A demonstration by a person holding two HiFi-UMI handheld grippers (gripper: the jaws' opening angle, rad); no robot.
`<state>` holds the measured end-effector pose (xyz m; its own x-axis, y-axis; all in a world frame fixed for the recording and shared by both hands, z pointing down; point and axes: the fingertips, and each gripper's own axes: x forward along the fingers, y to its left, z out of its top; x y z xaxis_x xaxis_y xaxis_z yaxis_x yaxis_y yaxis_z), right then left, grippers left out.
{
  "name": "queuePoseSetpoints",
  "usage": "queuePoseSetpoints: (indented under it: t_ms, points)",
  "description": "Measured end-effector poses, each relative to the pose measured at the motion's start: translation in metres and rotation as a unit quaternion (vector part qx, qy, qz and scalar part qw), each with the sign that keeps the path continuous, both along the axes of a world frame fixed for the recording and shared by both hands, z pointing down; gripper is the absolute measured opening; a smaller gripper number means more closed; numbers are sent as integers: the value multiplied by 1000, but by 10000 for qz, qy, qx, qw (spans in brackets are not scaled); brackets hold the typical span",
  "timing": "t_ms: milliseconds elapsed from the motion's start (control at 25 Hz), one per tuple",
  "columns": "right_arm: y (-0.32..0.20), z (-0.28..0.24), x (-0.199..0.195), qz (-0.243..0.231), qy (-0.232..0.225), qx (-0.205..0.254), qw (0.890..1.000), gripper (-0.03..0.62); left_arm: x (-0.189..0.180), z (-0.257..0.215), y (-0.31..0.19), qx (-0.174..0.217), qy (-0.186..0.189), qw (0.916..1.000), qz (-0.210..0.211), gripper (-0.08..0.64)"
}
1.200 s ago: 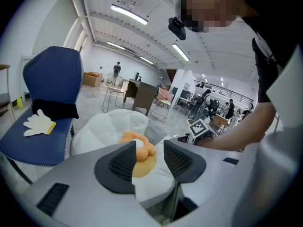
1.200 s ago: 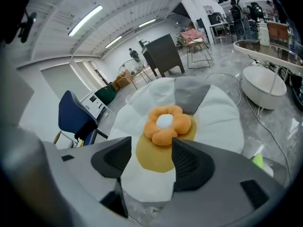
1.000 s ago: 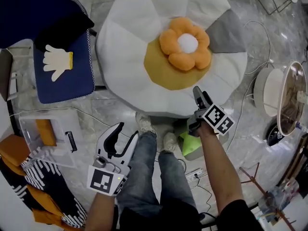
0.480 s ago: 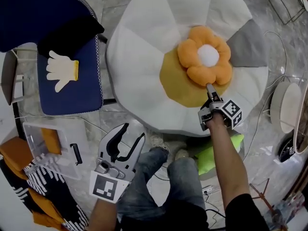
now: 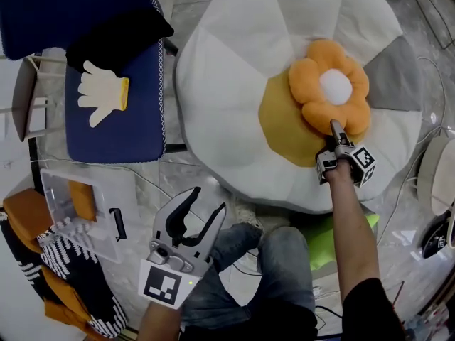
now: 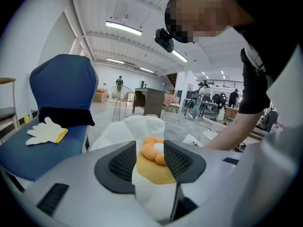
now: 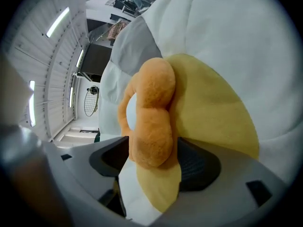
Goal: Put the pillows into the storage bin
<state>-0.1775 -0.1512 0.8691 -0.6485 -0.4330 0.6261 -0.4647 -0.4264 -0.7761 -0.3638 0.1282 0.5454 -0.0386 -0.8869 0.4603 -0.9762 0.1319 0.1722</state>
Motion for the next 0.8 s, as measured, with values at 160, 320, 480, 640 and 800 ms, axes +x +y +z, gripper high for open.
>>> queuePoseSetpoints:
  t_ms: [160, 320, 480, 640, 800]
  points:
    - [-12, 8, -10, 33, -17, 88, 10000, 313, -1, 1, 9, -50, -32, 10000, -35, 198]
    - [-17, -4, -20, -383, 172, 241, 9988, 163, 1, 0, 18, -190, -14, 9998, -36, 198]
    - [-13, -42, -24, -642, 245, 627, 9957, 87, 6, -9, 16, -232, 93, 9997, 0, 198]
    - [0, -84, -23, -883, 270, 787, 9926, 67, 18, -24, 7, -278, 202, 9994, 76, 198]
    - [20, -129, -11, -1030, 113, 805, 9913, 64, 39, -37, -5, -408, 355, 9982, 240, 198]
